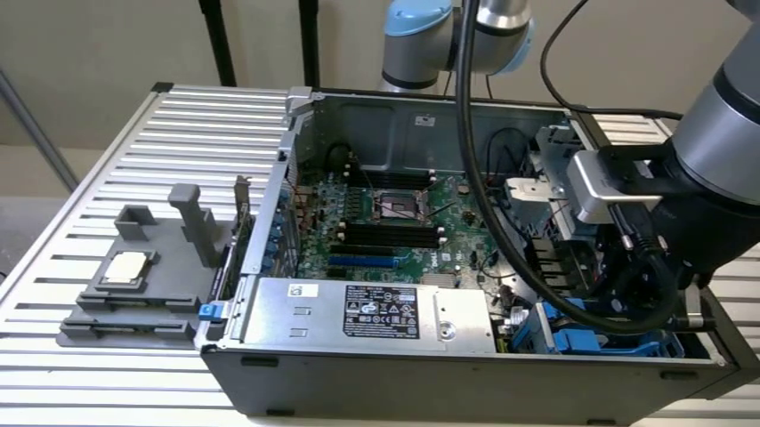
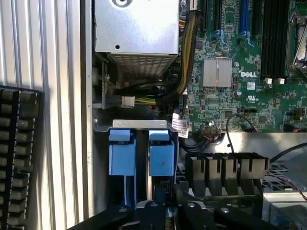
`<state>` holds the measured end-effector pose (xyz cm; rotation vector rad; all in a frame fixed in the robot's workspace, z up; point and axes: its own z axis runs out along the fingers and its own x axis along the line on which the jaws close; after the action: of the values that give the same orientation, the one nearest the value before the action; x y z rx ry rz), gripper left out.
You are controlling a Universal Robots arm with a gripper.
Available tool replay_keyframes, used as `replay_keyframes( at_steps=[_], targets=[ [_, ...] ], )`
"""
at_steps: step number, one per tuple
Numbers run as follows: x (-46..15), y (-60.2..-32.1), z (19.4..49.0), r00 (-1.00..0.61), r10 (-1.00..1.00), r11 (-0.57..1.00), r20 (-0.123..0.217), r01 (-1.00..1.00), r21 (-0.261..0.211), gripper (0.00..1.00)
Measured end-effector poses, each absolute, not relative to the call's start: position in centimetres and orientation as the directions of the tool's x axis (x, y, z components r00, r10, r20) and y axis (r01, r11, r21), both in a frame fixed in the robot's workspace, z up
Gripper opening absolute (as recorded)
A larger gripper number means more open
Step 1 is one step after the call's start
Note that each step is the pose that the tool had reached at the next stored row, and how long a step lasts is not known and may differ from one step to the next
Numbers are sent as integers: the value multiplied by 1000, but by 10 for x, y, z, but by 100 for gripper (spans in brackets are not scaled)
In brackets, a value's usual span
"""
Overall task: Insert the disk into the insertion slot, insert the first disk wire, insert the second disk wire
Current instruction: 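Insert the second disk wire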
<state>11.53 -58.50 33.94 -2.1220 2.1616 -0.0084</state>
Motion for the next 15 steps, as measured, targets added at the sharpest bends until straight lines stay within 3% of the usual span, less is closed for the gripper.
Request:
replay_keyframes(
  at_steps=[1, 15],
  targets=[
    [115, -585, 343, -15, -997, 22, -76, -996, -83, 24],
    [95, -587, 356, -15, -997, 22, -76, -996, -83, 24]
  ],
)
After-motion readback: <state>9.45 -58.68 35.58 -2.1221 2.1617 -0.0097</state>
